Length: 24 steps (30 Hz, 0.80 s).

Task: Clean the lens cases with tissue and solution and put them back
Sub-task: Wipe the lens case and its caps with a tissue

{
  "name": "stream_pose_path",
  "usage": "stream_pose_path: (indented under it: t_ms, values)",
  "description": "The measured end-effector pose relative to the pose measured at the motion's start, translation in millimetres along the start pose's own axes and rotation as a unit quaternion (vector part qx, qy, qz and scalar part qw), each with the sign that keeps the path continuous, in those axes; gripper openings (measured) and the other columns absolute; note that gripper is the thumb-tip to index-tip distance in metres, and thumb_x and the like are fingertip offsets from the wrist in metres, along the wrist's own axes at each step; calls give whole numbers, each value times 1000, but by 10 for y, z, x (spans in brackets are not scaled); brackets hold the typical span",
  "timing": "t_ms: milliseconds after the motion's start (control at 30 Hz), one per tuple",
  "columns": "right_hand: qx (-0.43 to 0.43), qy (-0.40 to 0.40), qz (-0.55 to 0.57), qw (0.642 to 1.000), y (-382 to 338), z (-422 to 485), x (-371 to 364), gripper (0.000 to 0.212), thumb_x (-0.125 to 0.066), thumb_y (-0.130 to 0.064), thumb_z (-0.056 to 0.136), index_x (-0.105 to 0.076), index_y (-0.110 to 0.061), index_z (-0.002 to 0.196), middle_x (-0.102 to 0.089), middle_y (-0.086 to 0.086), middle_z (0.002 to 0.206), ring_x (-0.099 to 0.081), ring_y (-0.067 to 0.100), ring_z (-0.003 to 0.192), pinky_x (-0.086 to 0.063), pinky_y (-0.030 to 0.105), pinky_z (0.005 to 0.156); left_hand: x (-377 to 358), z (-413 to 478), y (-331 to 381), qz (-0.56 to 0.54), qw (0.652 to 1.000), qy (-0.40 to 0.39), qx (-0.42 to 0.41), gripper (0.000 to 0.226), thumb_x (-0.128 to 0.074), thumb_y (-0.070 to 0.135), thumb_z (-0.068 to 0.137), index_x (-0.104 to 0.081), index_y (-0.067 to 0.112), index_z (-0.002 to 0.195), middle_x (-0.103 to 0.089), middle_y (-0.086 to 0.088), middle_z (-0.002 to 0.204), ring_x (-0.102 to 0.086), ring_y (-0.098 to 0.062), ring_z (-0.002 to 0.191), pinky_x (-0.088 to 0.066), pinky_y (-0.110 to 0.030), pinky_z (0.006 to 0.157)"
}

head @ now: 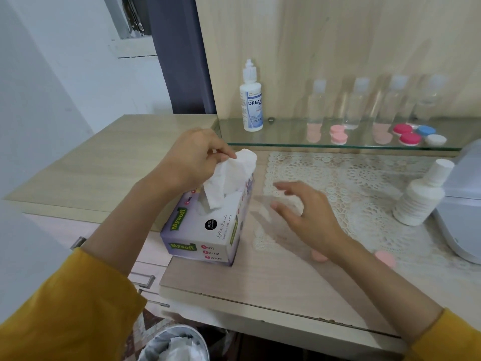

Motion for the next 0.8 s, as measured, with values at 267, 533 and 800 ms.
stream_pose_path:
  t_ms: [267,533,800]
  values:
    - [52,95,52,993,-211,48,479,21,-75,-26,71,-68,-18,89,-56,-6,117,-54,13,104,-33,10,89,-207,-47,611,-108,991,-55,-53,18,-61,7,85,-73,17,92,-55,16,76,-50,-3,70,-34,-4,65]
    - [-37,91,19,995,170,-288,670,5,-71,-13,77,-68,-12,72,-63,-8,72,-57,14,76,-34,9,69,-785,-228,751,-182,978,-100,16,8,-70,25,78,-71,19,83,-65,16,76,-56,3,69,-39,-6,62]
    - [-53,14,156,986,278,-538,712,28,-66,-56,66,-72,-28,68,-68,-12,98,-57,-2,101,-35,9,90,-970,-272,840,-271,959,-62,58,15,-65,4,80,-70,18,75,-65,12,67,-58,1,61,-45,-9,59]
Point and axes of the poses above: each hand's wrist, its own z-axis towards the middle knuckle, its own x-axis out of the back of the hand, y = z × x, the point moved 6 cm from there along z, towards the middle knuckle
